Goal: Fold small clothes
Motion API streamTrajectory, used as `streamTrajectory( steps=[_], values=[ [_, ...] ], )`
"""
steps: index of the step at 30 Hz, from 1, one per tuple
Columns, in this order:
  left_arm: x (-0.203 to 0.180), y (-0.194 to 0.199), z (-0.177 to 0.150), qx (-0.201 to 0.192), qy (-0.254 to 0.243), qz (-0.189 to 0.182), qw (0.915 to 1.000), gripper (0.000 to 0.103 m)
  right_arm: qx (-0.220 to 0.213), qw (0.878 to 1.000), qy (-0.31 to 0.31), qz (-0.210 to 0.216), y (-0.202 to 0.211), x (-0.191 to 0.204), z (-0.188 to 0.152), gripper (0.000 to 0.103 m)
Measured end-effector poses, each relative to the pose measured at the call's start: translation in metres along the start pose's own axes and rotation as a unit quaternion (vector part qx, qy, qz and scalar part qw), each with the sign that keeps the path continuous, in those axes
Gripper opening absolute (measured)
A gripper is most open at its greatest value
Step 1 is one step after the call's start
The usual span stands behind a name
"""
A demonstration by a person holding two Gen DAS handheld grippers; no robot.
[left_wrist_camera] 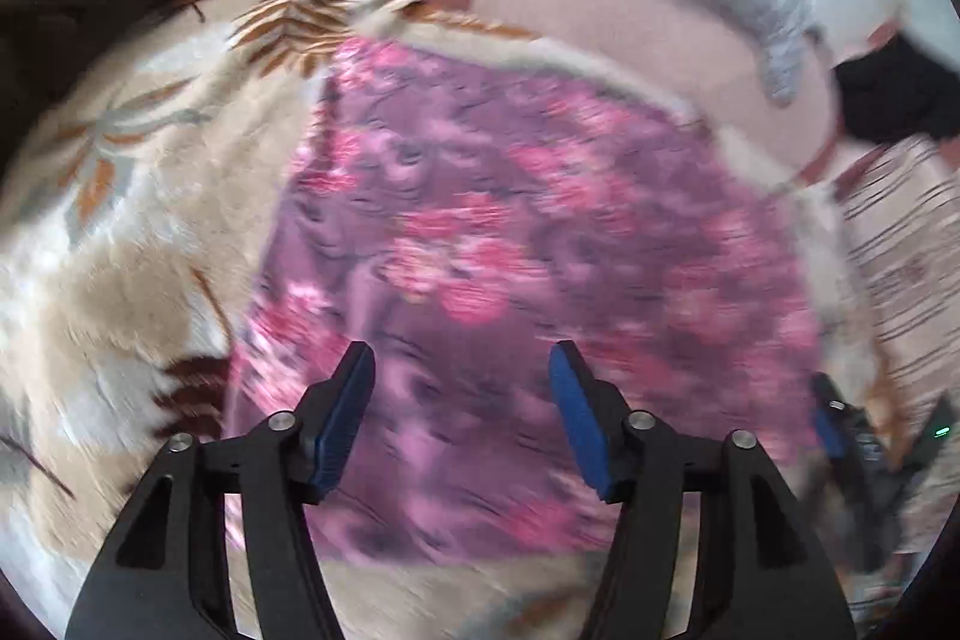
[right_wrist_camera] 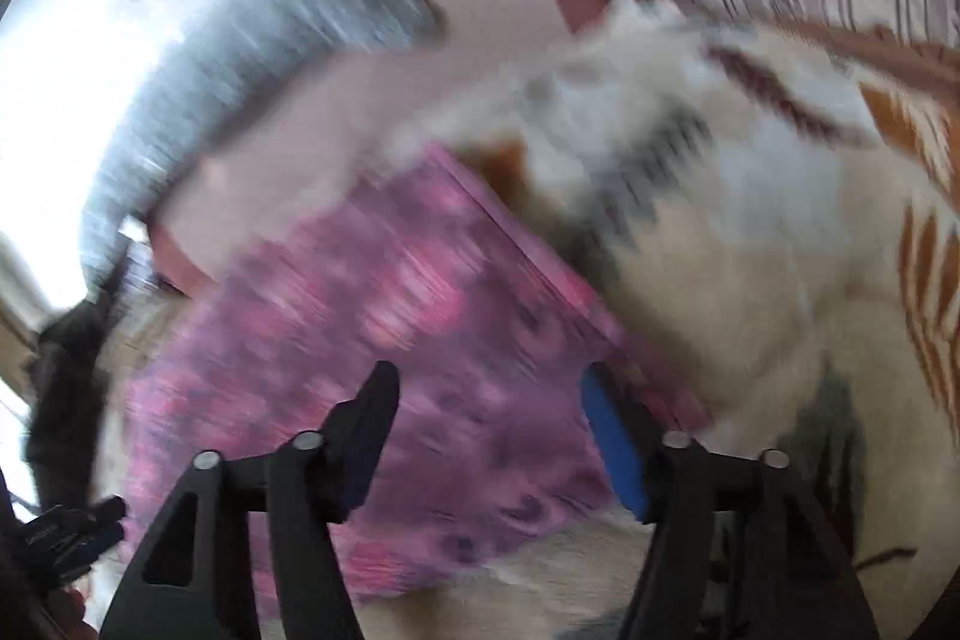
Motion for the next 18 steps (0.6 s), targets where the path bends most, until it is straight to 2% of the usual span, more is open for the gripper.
streamTrajectory(
  steps=[1, 2, 3, 4, 9, 12, 16, 18],
  values=[
    [0.007, -0.012, -0.003, 0.018, 0.002, 0.017, 0.9997, 0.06, 0.007, 1.0, 0.004, 0.0, -0.005, -0.001, -0.004, 0.067],
    [0.012, -0.019, -0.004, 0.018, 0.001, 0.023, 0.9996, 0.061, -0.005, 1.0, 0.023, -0.003, -0.003, 0.002, -0.002, 0.069],
    [0.01, -0.017, -0.002, -0.001, -0.007, 0.026, 0.9996, 0.067, -0.001, 0.999, 0.037, -0.006, -0.002, 0.006, -0.003, 0.077],
    [0.007, -0.018, -0.002, -0.003, -0.014, 0.025, 0.9996, 0.075, 0.005, 0.999, 0.052, -0.007, -0.004, 0.011, -0.005, 0.085],
    [-0.006, -0.028, -0.007, -0.01, -0.06, 0.043, 0.9972, 0.087, 0.025, 0.992, 0.118, -0.038, -0.013, 0.027, -0.019, 0.103],
    [-0.006, -0.031, -0.007, -0.011, -0.067, 0.045, 0.9967, 0.094, 0.038, 0.988, 0.136, -0.055, -0.017, 0.029, -0.022, 0.103],
    [-0.009, -0.032, -0.009, -0.008, -0.072, 0.042, 0.9965, 0.103, 0.05, 0.987, 0.142, -0.054, -0.02, 0.027, -0.025, 0.103],
    [-0.011, -0.034, -0.009, -0.008, -0.077, 0.049, 0.9958, 0.103, 0.055, 0.985, 0.152, -0.059, -0.024, 0.027, -0.024, 0.103]
  ],
)
Point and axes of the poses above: each gripper's, at about its wrist camera, not at the fingertips, and y roughly against the way its jaws point, x to its left, z to its top, the point moved 10 cm from there along -y, roughly the way its jaws point, and after that the axes turned 1 degree about -y, right-handed, at the moved point
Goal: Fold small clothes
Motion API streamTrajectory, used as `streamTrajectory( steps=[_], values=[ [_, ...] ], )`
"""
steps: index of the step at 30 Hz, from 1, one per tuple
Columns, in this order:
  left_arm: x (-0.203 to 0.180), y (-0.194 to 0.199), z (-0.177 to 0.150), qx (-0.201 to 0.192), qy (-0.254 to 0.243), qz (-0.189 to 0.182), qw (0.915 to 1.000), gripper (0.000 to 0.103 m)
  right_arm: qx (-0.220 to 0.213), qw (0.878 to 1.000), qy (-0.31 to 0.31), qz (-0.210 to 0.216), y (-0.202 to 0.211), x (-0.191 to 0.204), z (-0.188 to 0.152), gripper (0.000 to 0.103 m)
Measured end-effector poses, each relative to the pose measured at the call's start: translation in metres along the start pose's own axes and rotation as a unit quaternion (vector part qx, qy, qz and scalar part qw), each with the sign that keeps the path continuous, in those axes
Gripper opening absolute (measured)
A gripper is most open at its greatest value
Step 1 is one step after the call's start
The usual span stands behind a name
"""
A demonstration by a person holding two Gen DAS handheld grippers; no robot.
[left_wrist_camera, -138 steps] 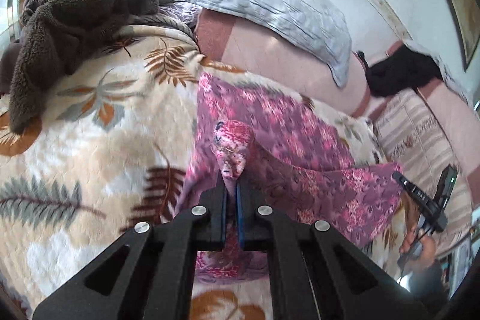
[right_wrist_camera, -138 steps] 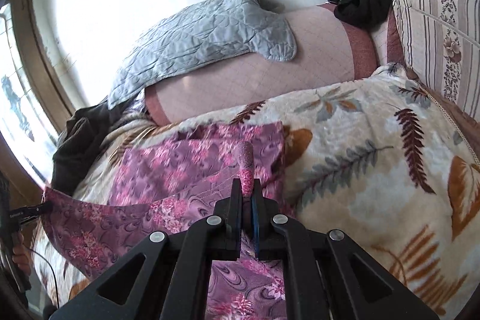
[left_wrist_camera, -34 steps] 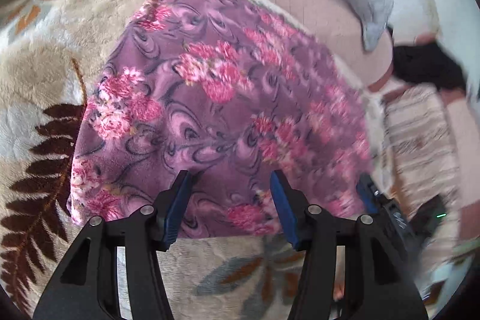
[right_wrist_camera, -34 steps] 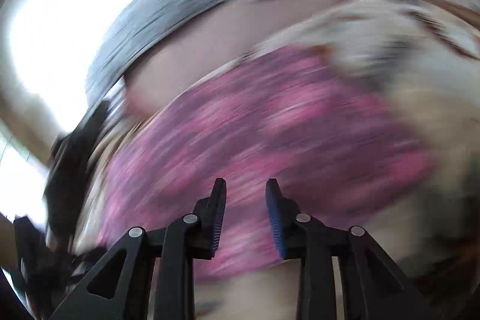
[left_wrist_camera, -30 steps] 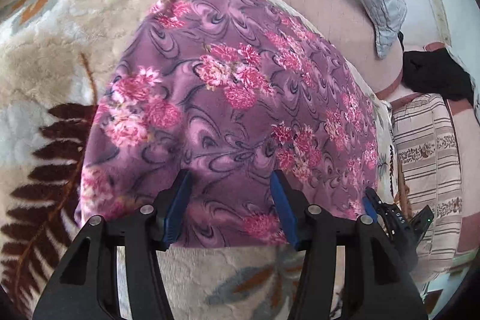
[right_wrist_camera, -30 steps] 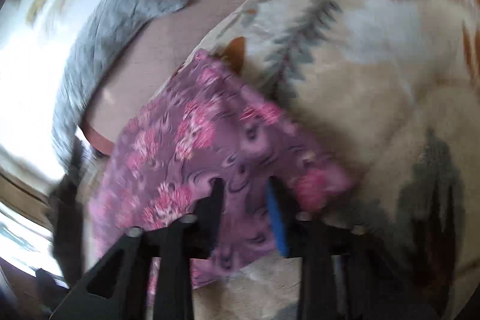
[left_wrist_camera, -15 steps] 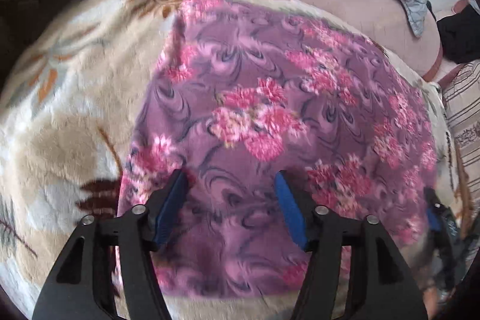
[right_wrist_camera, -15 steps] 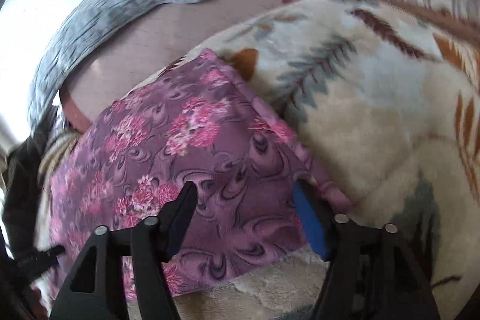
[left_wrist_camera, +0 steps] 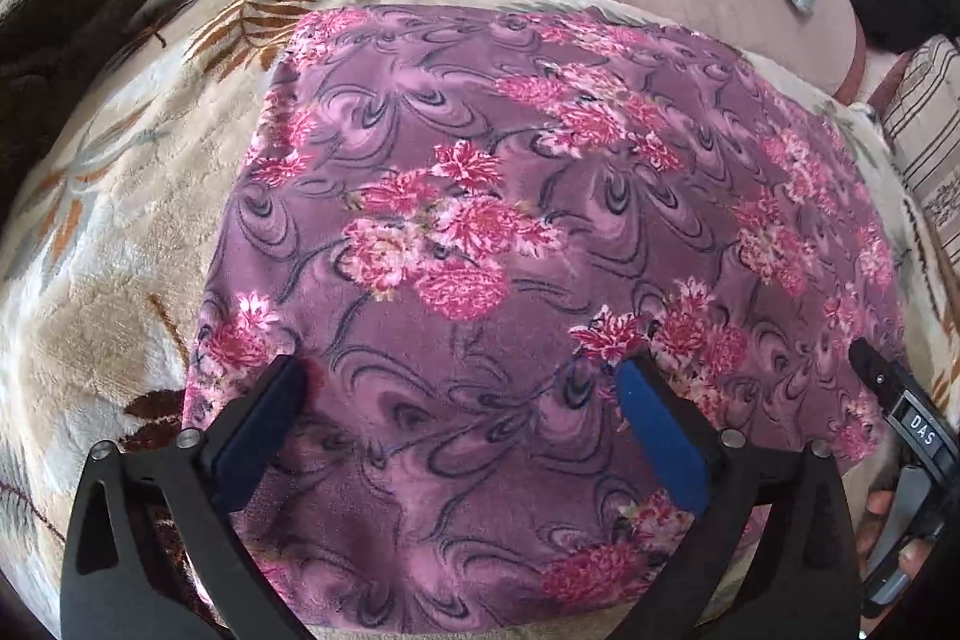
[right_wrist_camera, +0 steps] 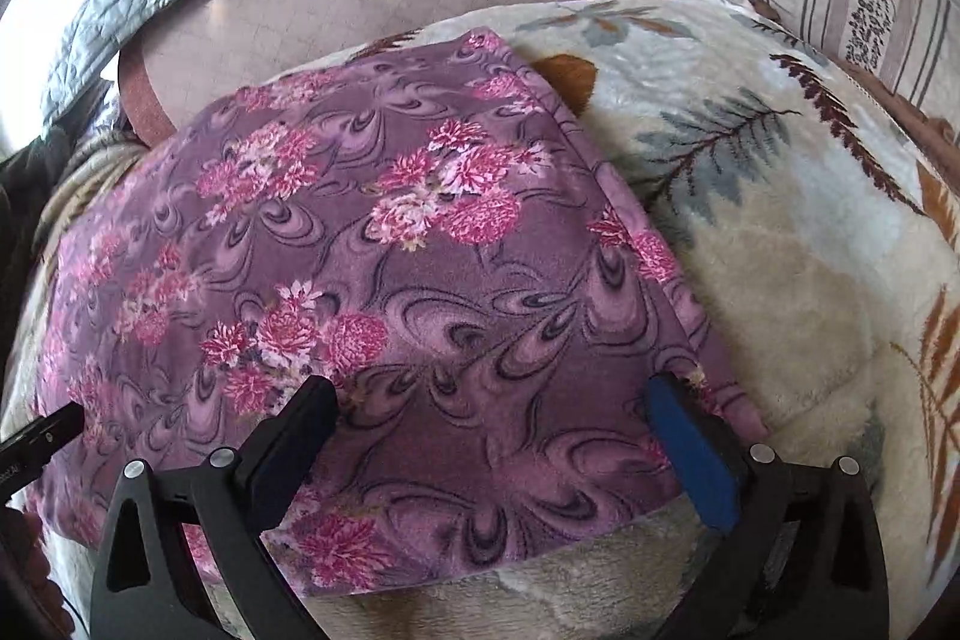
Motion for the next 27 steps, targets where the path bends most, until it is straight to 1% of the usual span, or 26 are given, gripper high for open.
streamTrajectory(
  steps=[4, 7, 8, 9, 10, 12, 13, 14, 15, 16, 17, 18, 19, 21, 22, 23, 25, 26, 27],
  values=[
    [-0.002, -0.001, -0.001, -0.007, 0.0, 0.013, 0.9999, 0.103, 0.0, 1.0, 0.011, -0.004, -0.003, 0.001, 0.002, 0.103],
    [-0.006, 0.0, -0.004, -0.039, -0.018, 0.03, 0.9986, 0.103, 0.002, 1.0, 0.016, 0.007, 0.001, -0.001, 0.005, 0.101],
    [-0.01, 0.003, -0.007, -0.065, -0.026, 0.035, 0.9969, 0.103, -0.004, 1.0, 0.01, 0.01, 0.005, -0.004, 0.009, 0.1],
    [-0.009, 0.004, -0.008, -0.077, -0.029, 0.035, 0.996, 0.103, -0.019, 1.0, -0.004, 0.017, 0.011, -0.009, 0.016, 0.097],
    [-0.01, 0.005, -0.009, -0.079, -0.032, 0.031, 0.9959, 0.103, -0.033, 0.999, -0.02, 0.024, 0.015, -0.016, 0.025, 0.097],
    [-0.01, 0.006, -0.007, -0.052, -0.036, 0.012, 0.9979, 0.103, -0.052, 0.997, -0.057, 0.021, 0.019, -0.035, 0.046, 0.098],
    [-0.009, 0.008, -0.005, -0.045, -0.032, 0.003, 0.9985, 0.103, -0.055, 0.996, -0.072, 0.025, 0.017, -0.043, 0.057, 0.097],
    [-0.006, 0.017, 0.003, -0.055, -0.015, -0.018, 0.9982, 0.103, -0.054, 0.995, -0.083, 0.031, 0.014, -0.048, 0.068, 0.097],
    [-0.002, 0.026, 0.013, -0.073, -0.003, -0.027, 0.997, 0.103, -0.053, 0.994, -0.092, 0.034, 0.01, -0.053, 0.08, 0.094],
    [0.002, 0.037, 0.023, -0.094, 0.006, -0.028, 0.9951, 0.103, -0.051, 0.993, -0.097, 0.035, 0.006, -0.055, 0.091, 0.093],
    [0.011, 0.049, 0.042, -0.124, 0.016, -0.016, 0.992, 0.103, -0.045, 0.994, -0.097, 0.039, -0.001, -0.055, 0.103, 0.092],
    [0.018, 0.053, 0.053, -0.134, 0.02, -0.005, 0.9908, 0.103, -0.043, 0.994, -0.094, 0.041, -0.006, -0.054, 0.113, 0.088],
    [0.025, 0.054, 0.065, -0.136, 0.024, 0.004, 0.9904, 0.103, -0.045, 0.994, -0.091, 0.039, -0.01, -0.052, 0.12, 0.082],
    [0.041, 0.043, 0.085, -0.125, 0.04, 0.012, 0.9913, 0.103, -0.049, 0.994, -0.093, 0.045, -0.017, -0.049, 0.13, 0.081],
    [0.048, 0.031, 0.09, -0.109, 0.049, 0.019, 0.9926, 0.103, -0.048, 0.993, -0.101, 0.046, -0.023, -0.049, 0.132, 0.081],
    [0.054, 0.022, 0.087, -0.098, 0.054, 0.024, 0.9935, 0.103, -0.045, 0.992, -0.107, 0.042, -0.029, -0.05, 0.13, 0.081],
    [0.066, -0.017, 0.077, -0.041, 0.063, 0.046, 0.9961, 0.103, -0.013, 0.995, -0.1, 0.008, -0.052, -0.054, 0.12, 0.081],
    [0.072, -0.034, 0.068, -0.01, 0.066, 0.053, 0.9964, 0.103, -0.008, 0.997, -0.08, -0.006, -0.059, -0.053, 0.116, 0.082],
    [0.073, -0.04, 0.066, -0.019, 0.075, 0.04, 0.9962, 0.103, -0.035, 0.998, -0.046, -0.026, -0.056, -0.047, 0.117, 0.085]
  ],
)
Point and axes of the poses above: each gripper's, at about its wrist camera, not at the fingertips, and y roughly against the way its jaws point, x to its left, z to its top, the point moved 10 cm from there along -y, roughly the way its jaws point, and after that the axes turned 1 degree about -y, right-handed, at the moved point
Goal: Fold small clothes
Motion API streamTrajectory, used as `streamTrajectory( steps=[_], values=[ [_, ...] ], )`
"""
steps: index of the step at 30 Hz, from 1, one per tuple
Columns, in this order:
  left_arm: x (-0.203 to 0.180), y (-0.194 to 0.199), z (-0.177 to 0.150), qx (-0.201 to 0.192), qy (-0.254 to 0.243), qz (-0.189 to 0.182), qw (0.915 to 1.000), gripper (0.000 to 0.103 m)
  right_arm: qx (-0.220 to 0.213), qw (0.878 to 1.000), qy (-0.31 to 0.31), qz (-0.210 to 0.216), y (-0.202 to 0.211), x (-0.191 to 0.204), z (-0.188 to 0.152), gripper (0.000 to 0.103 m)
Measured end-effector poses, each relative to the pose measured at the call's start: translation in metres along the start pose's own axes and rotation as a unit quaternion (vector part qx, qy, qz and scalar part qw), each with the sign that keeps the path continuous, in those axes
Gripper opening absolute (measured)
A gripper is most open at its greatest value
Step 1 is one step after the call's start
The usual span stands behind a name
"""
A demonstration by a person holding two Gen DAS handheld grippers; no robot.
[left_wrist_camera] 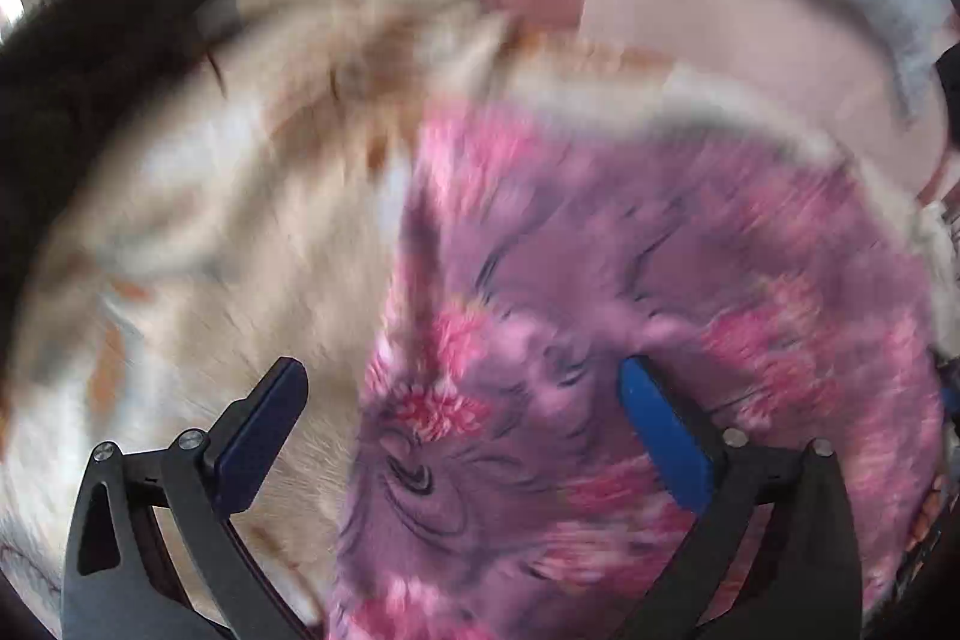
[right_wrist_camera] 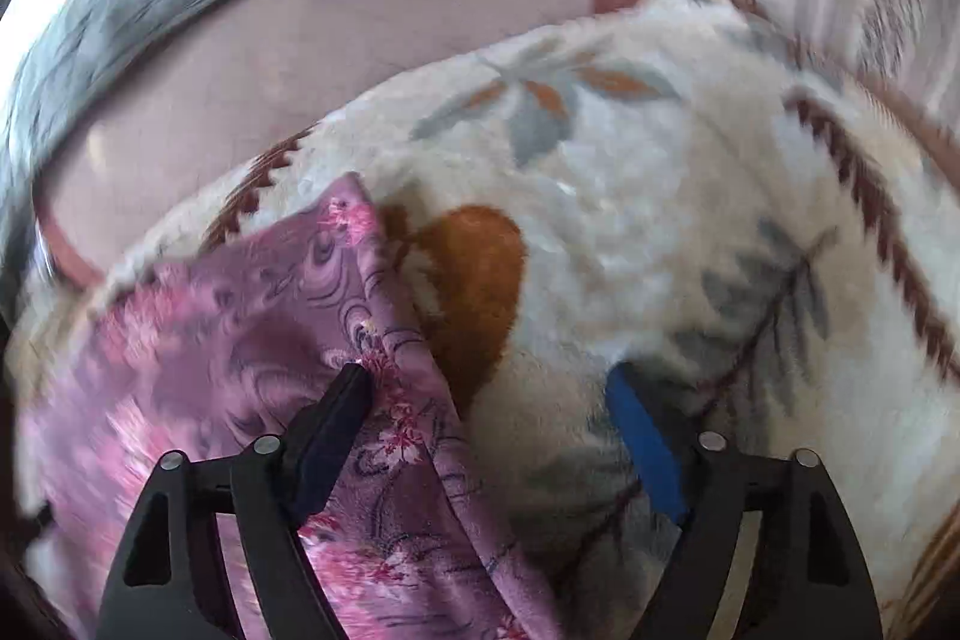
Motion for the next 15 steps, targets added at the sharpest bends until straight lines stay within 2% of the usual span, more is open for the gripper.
streamTrajectory(
  steps=[1, 3, 5, 7, 9, 12, 15],
  values=[
    [0.001, 0.005, 0.003, -0.033, 0.007, -0.007, 0.9994, 0.103, -0.009, 1.0, 0.02, -0.021, 0.002, 0.003, 0.0, 0.089],
    [0.001, 0.003, 0.003, -0.033, 0.002, -0.005, 0.9994, 0.103, -0.003, 0.999, 0.014, -0.036, 0.002, 0.0, 0.0, 0.094],
    [0.002, 0.004, 0.002, -0.023, 0.004, -0.012, 0.9997, 0.103, 0.011, 0.999, -0.001, -0.032, 0.003, -0.006, 0.001, 0.093],
    [0.003, 0.006, 0.003, -0.006, 0.001, -0.025, 0.9997, 0.103, -0.001, 0.999, -0.006, -0.053, 0.017, -0.013, 0.001, 0.085],
    [0.017, 0.011, 0.008, -0.005, 0.0, -0.024, 0.9997, 0.103, -0.018, 0.998, 0.011, -0.058, 0.034, -0.01, -0.002, 0.082],
    [0.045, 0.032, 0.013, -0.035, 0.001, 0.002, 0.9994, 0.103, -0.041, 0.997, 0.062, -0.033, 0.066, 0.012, -0.017, 0.083],
    [0.066, 0.041, 0.003, -0.022, -0.004, 0.004, 0.9997, 0.103, -0.04, 0.991, 0.125, 0.026, 0.096, 0.058, -0.052, 0.084]
  ],
)
Point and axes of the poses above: each gripper's, at about its wrist camera, not at the fingertips, and y roughly against the way its jaws point, x to its left, z to its top, the point moved 10 cm from there along -y, roughly the way its jaws point, and after that the axes turned 1 degree about -y, right-handed, at the moved point
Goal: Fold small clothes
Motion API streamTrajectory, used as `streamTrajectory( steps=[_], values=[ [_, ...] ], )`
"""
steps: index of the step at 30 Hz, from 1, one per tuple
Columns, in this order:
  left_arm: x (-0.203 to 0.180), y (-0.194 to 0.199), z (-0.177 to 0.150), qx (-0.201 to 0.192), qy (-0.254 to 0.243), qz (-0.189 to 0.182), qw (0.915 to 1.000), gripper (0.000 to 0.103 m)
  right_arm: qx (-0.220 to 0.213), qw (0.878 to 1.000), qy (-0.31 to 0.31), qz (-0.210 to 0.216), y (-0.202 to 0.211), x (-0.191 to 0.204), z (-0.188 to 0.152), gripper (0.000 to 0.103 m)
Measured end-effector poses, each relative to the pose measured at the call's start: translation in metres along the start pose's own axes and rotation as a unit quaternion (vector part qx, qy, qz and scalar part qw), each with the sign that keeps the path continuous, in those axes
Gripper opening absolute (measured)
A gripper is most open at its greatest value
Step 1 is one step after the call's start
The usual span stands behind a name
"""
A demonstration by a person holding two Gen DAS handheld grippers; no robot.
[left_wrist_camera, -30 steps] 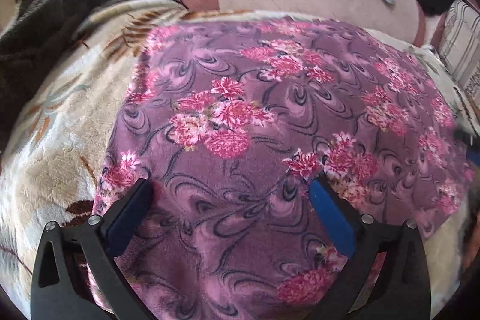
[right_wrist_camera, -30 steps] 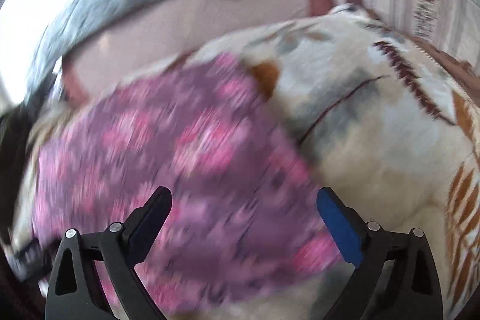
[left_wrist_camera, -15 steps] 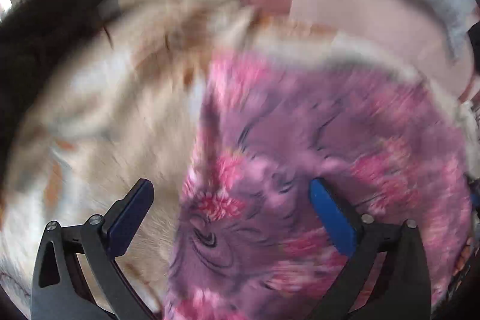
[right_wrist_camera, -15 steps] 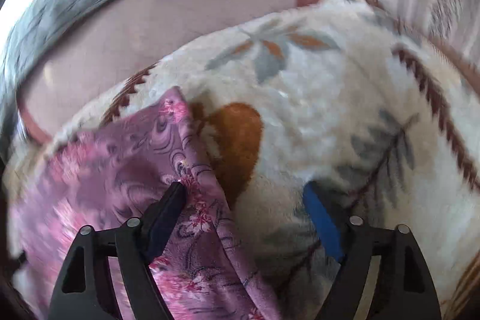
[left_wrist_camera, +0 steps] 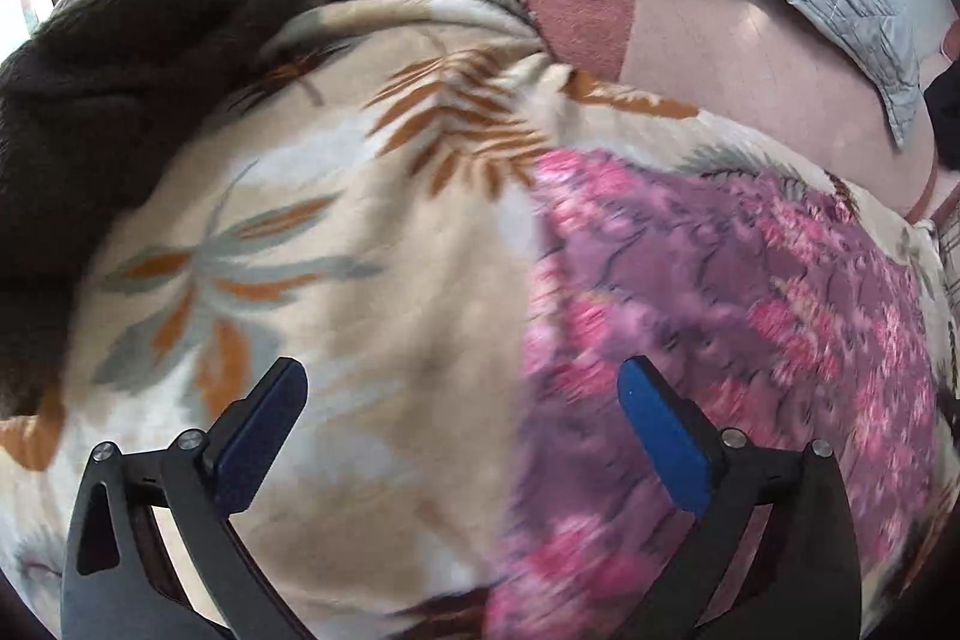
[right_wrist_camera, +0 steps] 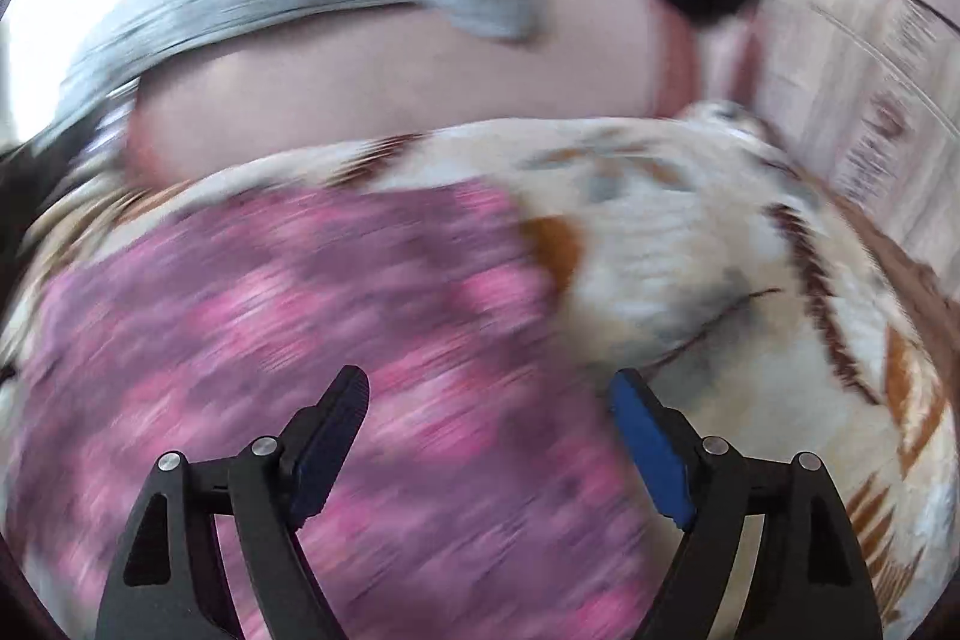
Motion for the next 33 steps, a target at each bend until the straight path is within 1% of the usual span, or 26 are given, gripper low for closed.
streamTrajectory(
  steps=[1, 2, 4, 6, 7, 8, 9, 10, 12, 13, 14, 15, 17, 20, 21, 23, 24, 25, 26, 28, 30, 33],
  values=[
    [0.009, 0.001, -0.004, 0.012, -0.002, -0.002, 0.9999, 0.103, 0.006, 0.999, 0.028, 0.028, 0.009, 0.026, -0.011, 0.084],
    [0.012, 0.001, -0.007, 0.017, -0.004, -0.001, 0.9999, 0.103, 0.009, 0.997, 0.053, 0.046, 0.016, 0.047, -0.02, 0.084],
    [0.026, 0.005, -0.013, 0.023, -0.004, 0.005, 0.9997, 0.103, 0.018, 0.989, 0.122, 0.085, 0.03, 0.101, -0.045, 0.084],
    [0.04, 0.011, -0.017, 0.027, 0.003, -0.001, 0.9996, 0.103, 0.025, 0.975, 0.184, 0.12, 0.044, 0.152, -0.073, 0.084],
    [0.045, 0.014, -0.018, 0.028, 0.007, -0.004, 0.9996, 0.103, 0.03, 0.966, 0.218, 0.139, 0.051, 0.181, -0.09, 0.084],
    [0.048, 0.017, -0.019, 0.03, 0.01, -0.007, 0.9995, 0.103, 0.031, 0.96, 0.236, 0.146, 0.054, 0.197, -0.098, 0.084],
    [0.051, 0.018, -0.02, 0.033, 0.012, -0.013, 0.9993, 0.103, 0.031, 0.95, 0.269, 0.155, 0.06, 0.224, -0.113, 0.084],
    [0.054, 0.019, -0.018, 0.035, 0.013, -0.015, 0.9992, 0.103, 0.031, 0.944, 0.288, 0.16, 0.064, 0.24, -0.122, 0.084],
    [0.062, 0.023, -0.017, 0.036, 0.011, -0.01, 0.9992, 0.103, 0.032, 0.929, 0.331, 0.163, 0.067, 0.272, -0.14, 0.084],
    [0.067, 0.025, -0.015, 0.033, 0.009, -0.009, 0.9994, 0.103, 0.025, 0.921, 0.356, 0.154, 0.067, 0.287, -0.147, 0.084],
    [0.07, 0.026, -0.013, 0.03, 0.007, -0.008, 0.9995, 0.103, 0.018, 0.918, 0.369, 0.146, 0.066, 0.297, -0.15, 0.084],
    [0.073, 0.027, -0.011, 0.029, 0.007, -0.008, 0.9995, 0.103, -0.002, 0.914, 0.385, 0.13, 0.067, 0.309, -0.15, 0.084],
    [0.077, 0.027, -0.007, 0.03, 0.01, -0.01, 0.9995, 0.103, -0.026, 0.912, 0.395, 0.106, 0.065, 0.322, -0.145, 0.085],
    [0.078, 0.026, -0.001, 0.034, 0.022, -0.023, 0.9989, 0.103, -0.053, 0.913, 0.397, 0.076, 0.058, 0.331, -0.133, 0.083],
    [0.077, 0.026, 0.001, 0.035, 0.026, -0.028, 0.9987, 0.103, -0.062, 0.913, 0.397, 0.064, 0.056, 0.334, -0.129, 0.08],
    [0.071, 0.026, 0.005, 0.037, 0.034, -0.046, 0.9977, 0.103, -0.076, 0.913, 0.398, 0.05, 0.05, 0.338, -0.123, 0.052],
    [0.066, 0.025, 0.007, 0.04, 0.039, -0.061, 0.9965, 0.103, -0.073, 0.913, 0.399, 0.048, 0.047, 0.341, -0.121, 0.019],
    [0.06, 0.024, 0.01, 0.045, 0.045, -0.077, 0.9949, 0.103, -0.069, 0.914, 0.396, 0.049, 0.045, 0.341, -0.12, 0.007],
    [0.053, 0.022, 0.011, 0.052, 0.052, -0.096, 0.9926, 0.103, -0.074, 0.917, 0.389, 0.053, 0.046, 0.34, -0.117, 0.007],
    [0.035, 0.019, 0.014, 0.068, 0.064, -0.14, 0.9858, 0.103, -0.104, 0.922, 0.368, 0.057, 0.057, 0.335, -0.109, 0.006],
    [0.014, 0.013, 0.018, 0.086, 0.075, -0.182, 0.9766, 0.103, -0.132, 0.926, 0.349, 0.059, 0.069, 0.326, -0.098, 0.005],
    [-0.019, 0.0, 0.02, 0.115, 0.086, -0.216, 0.9657, 0.103, -0.152, 0.932, 0.323, 0.064, 0.08, 0.313, -0.087, 0.005]
  ],
)
Point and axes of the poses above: each gripper's, at about its wrist camera, not at the fingertips, and y roughly against the way its jaws point, x to its left, z to its top, the point moved 10 cm from there along -y, roughly the way its jaws point, and after that the axes turned 1 degree about -y, right-handed, at the moved point
